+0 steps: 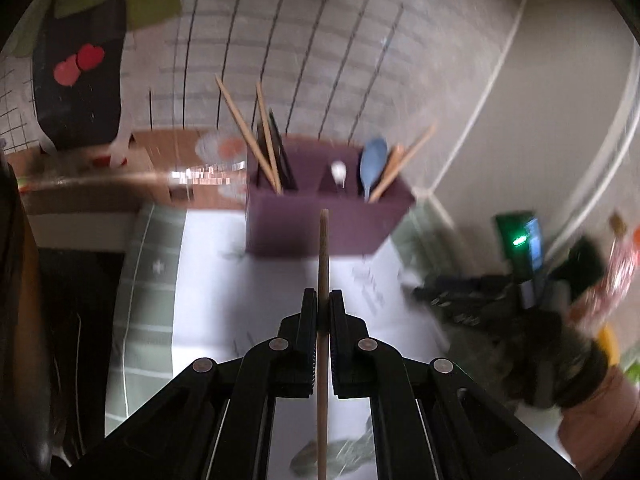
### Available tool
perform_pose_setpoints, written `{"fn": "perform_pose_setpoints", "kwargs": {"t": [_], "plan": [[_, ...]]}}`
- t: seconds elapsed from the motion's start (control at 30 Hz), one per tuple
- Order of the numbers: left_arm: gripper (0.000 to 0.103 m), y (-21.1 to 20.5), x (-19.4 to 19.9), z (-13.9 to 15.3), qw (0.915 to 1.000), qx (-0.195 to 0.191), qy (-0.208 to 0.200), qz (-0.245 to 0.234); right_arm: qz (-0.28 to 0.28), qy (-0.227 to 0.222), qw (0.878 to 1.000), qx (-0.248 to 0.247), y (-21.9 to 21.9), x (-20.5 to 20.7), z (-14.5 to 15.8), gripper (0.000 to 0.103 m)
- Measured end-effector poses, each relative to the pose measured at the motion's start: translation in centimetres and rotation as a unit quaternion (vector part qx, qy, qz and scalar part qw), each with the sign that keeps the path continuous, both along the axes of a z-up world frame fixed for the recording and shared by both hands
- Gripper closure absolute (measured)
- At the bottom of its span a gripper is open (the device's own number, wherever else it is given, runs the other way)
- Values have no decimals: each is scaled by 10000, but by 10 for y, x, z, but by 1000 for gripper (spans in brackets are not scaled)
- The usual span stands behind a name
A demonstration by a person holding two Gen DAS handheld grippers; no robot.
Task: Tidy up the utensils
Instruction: 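Grasp the white plastic spoon with the right tool while the left tool grasps a chopstick, then lift the white spoon and chopstick into the caddy and open both tools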
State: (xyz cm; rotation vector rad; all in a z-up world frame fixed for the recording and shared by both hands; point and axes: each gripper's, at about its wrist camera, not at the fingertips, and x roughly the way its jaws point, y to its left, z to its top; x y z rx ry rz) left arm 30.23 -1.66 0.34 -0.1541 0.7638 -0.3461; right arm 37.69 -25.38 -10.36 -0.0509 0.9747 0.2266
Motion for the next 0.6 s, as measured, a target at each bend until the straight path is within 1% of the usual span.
{"fn": "perform_pose_setpoints", "kwargs": {"t": [0.03, 0.1, 0.17, 0.2, 0.3, 0.33, 0.37, 0.47, 0.53, 0.6], "plan": [[98, -1, 2, 4, 10000, -36, -69, 32, -16, 46, 10000, -26, 2, 9, 0, 64], [98, -4, 3, 8, 9997, 54, -238, 46, -90, 120, 9998, -114, 6, 26, -1, 64], [98, -6, 4, 12, 9992, 120, -382, -18, -162, 294, 9994, -120, 9, 41, -5, 64], [98, -5, -2, 14, 9990, 122, -422, -42, -168, 399, 9990, -102, 11, 47, -7, 64], [98, -5, 0, 10, 9990, 54, -434, -91, -332, 631, 9972, -227, 13, 61, -15, 64], [98, -5, 0, 10, 9990, 56, -433, -90, -372, 652, 9968, -262, 13, 63, -17, 66], [98, -5, 0, 9, 9990, 65, -429, -80, -362, 646, 9968, -311, 15, 63, -16, 70], [98, -4, 2, 5, 9992, 47, -396, -44, -251, 641, 9969, -370, 20, 59, -14, 73], [98, -3, 0, 5, 9991, 43, -409, -23, -247, 427, 9976, -493, 24, 46, -9, 73], [98, -3, 0, 3, 9991, 89, -417, 5, -124, 186, 9986, -478, 29, 29, 0, 73]]}}
